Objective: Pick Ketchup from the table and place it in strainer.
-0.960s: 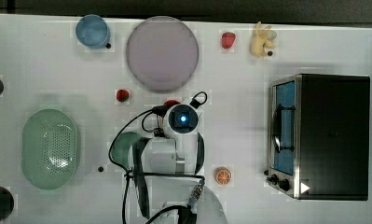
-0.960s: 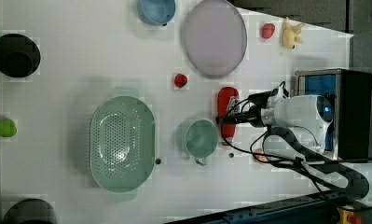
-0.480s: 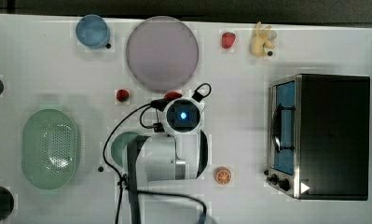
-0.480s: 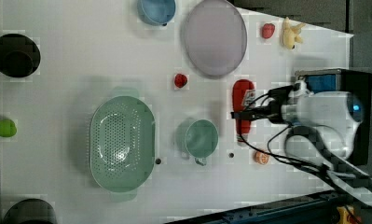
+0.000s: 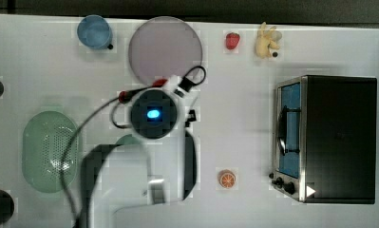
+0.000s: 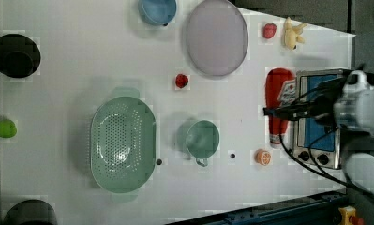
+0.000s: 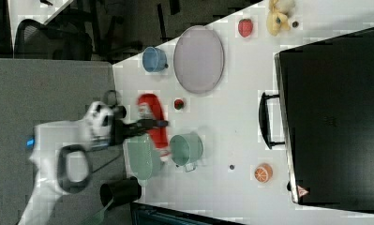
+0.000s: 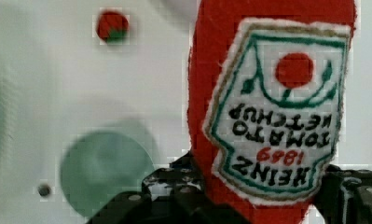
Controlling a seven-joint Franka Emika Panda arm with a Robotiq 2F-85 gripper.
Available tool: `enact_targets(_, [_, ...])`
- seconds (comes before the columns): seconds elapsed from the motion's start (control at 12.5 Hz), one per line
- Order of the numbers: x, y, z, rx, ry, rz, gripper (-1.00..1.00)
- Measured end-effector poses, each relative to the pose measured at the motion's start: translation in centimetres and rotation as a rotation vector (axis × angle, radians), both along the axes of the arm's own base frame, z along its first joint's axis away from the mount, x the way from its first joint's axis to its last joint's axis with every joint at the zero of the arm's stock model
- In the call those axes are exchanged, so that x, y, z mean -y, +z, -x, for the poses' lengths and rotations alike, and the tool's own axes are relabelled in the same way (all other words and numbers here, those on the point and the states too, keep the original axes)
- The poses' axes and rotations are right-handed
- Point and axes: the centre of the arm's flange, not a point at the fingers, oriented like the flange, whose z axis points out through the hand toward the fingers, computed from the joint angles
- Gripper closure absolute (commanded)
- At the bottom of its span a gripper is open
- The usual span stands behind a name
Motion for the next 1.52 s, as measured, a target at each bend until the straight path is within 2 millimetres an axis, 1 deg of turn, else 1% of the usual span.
enact_targets(0.08, [-1.5, 2.3, -0.1, 0.045, -0.014, 0.0, -0.25])
enact_targets(0.16, [-3.5, 3.8, -0.4, 0.073, -0.037, -0.01, -0.25])
enact_targets(0.24, [-5.7, 4.5, -0.2, 0.085, -0.073, -0.029, -0.25])
enact_targets(0.32, [-8.0, 4.3, 0.5, 0.079, -0.095, -0.029, -0.25])
enact_targets(0.4, [-10.6, 3.5, 1.6, 0.053, -0.109, -0.019, -0.25])
enact_targets(0.72, [-20.6, -1.2, 7.0, -0.051, -0.159, 0.003, -0.25])
enact_targets(0.88, [-25.0, -3.3, 9.4, -0.081, -0.181, -0.017, -0.25])
enact_targets(1.04, [-28.8, -5.3, 10.8, -0.069, -0.213, -0.093, -0.25])
enact_targets(1.12, [-30.3, -5.8, 11.1, -0.061, -0.235, -0.143, -0.25])
enact_targets(1.2, [-31.2, -6.5, 11.2, -0.065, -0.261, -0.178, -0.33])
enact_targets(1.44, [-32.0, -10.3, 11.1, -0.124, -0.326, -0.223, -0.97])
enact_targets(1.52, [-32.1, -11.6, 11.0, -0.148, -0.334, -0.234, -1.0])
